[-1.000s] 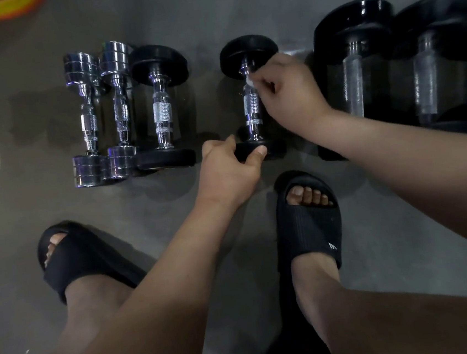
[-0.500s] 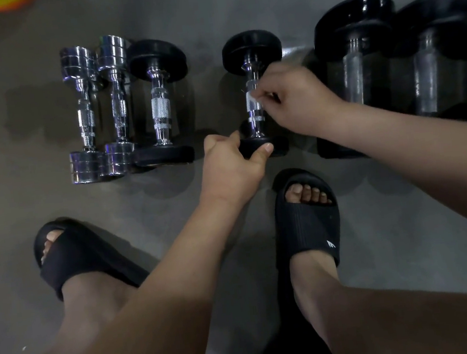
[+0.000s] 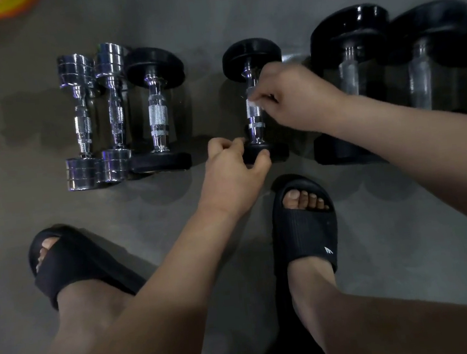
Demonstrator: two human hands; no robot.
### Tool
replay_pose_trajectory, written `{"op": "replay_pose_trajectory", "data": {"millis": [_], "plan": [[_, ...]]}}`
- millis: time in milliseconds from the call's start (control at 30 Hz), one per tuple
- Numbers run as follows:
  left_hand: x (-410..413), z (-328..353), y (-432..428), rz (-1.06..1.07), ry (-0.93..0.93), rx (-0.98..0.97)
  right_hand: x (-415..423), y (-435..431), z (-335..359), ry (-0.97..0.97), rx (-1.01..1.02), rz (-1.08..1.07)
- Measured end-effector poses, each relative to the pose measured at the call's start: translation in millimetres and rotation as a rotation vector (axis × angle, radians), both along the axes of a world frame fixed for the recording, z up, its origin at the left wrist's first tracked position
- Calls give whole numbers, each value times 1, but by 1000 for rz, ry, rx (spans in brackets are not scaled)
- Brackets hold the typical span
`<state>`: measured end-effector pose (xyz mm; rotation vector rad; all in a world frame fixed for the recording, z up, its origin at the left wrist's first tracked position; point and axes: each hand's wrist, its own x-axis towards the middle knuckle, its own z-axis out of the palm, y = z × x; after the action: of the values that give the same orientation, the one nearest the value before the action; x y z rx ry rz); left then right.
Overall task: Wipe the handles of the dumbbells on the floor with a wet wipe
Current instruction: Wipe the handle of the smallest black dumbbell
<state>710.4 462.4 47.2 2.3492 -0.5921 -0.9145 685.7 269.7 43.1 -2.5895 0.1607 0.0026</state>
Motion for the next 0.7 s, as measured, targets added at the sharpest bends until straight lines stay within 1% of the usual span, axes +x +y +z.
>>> {"op": "replay_pose_trajectory", "data": {"millis": [67, 133, 267, 300, 400, 500, 600, 700], "plan": [[-2, 0, 0, -30, 0, -15, 7, -4, -3, 1, -21, -101], [-4, -1, 0, -39, 0, -42, 6, -4, -7, -7, -28, -143], [-6, -2, -4, -41, -41, -63, -7, -1, -2, 30, -28, 30], [-7, -1, -5, -38, -44, -70, -6, -3, -1, 45, -41, 45], [-10, 1, -6, -9, -33, -85, 5, -10, -3, 57, -77, -50], [-11, -1, -7, 15, -8, -95, 3, -8, -10, 21, -104, -130], [-9, -3, -7, 35, -6, -99, -6, -5, -9, 36, -113, -53], [-9, -5, -9, 32, -9, -107, -1, -10, -6, 77, -229, -4]]}}
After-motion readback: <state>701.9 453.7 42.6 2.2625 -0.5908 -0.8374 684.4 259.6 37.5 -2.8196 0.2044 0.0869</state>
